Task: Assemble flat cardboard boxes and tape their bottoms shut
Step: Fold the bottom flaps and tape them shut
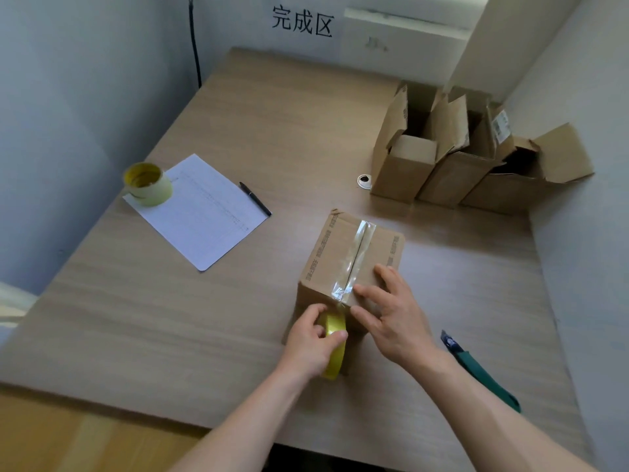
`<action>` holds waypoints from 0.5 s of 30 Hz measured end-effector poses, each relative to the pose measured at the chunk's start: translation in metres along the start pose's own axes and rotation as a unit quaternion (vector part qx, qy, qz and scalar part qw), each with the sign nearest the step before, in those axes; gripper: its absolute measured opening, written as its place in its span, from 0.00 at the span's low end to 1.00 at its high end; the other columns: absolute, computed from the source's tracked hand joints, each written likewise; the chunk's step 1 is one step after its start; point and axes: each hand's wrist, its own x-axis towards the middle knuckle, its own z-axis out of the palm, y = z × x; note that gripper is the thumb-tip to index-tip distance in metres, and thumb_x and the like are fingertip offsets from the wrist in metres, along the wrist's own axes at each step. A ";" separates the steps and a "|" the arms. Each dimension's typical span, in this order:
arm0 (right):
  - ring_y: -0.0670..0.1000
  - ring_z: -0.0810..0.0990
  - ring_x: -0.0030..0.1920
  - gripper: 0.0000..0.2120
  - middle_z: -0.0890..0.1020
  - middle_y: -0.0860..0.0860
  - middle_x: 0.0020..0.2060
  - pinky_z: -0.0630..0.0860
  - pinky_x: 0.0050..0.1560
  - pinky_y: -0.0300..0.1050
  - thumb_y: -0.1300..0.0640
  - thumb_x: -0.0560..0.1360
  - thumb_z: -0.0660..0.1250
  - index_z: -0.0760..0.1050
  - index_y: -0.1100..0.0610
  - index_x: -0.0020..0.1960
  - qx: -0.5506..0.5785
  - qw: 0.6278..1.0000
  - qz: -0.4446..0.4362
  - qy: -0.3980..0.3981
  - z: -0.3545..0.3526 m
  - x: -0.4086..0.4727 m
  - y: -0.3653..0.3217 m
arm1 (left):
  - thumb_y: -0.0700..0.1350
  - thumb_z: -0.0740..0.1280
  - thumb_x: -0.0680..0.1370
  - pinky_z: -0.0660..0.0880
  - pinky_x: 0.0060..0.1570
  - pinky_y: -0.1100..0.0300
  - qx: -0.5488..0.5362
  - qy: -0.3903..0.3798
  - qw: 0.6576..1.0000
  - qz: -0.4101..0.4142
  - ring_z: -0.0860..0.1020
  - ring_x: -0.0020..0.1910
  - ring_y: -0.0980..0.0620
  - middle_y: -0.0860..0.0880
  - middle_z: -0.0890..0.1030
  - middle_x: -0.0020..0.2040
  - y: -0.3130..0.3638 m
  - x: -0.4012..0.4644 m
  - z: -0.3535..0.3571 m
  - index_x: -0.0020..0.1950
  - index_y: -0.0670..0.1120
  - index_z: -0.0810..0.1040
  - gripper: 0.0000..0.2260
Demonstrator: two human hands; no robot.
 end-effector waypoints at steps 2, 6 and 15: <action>0.45 0.54 0.76 0.17 0.61 0.44 0.75 0.69 0.67 0.51 0.40 0.75 0.67 0.77 0.41 0.62 -0.012 1.000 0.006 -0.005 -0.002 0.000 -0.002 | 0.39 0.74 0.71 0.80 0.49 0.50 0.001 0.002 0.999 -0.038 0.83 0.46 0.40 0.40 0.83 0.45 0.009 0.007 0.003 0.56 0.45 0.78 0.15; 0.45 0.54 0.76 0.17 0.59 0.43 0.75 0.72 0.66 0.53 0.38 0.75 0.66 0.75 0.39 0.62 -0.029 0.999 0.009 -0.019 -0.004 0.001 -0.001 | 0.33 0.68 0.75 0.76 0.28 0.56 -0.092 -0.021 0.980 -0.175 0.80 0.30 0.44 0.40 0.78 0.35 0.011 0.012 -0.003 0.48 0.40 0.76 0.05; 0.44 0.51 0.78 0.18 0.58 0.42 0.77 0.65 0.72 0.53 0.43 0.75 0.70 0.74 0.38 0.64 -0.002 0.996 -0.002 -0.091 -0.025 0.022 0.018 | 0.43 0.66 0.80 0.73 0.26 0.61 -0.095 -0.028 0.981 -0.167 0.76 0.22 0.49 0.38 0.80 0.33 0.007 0.007 0.015 0.48 0.43 0.80 0.05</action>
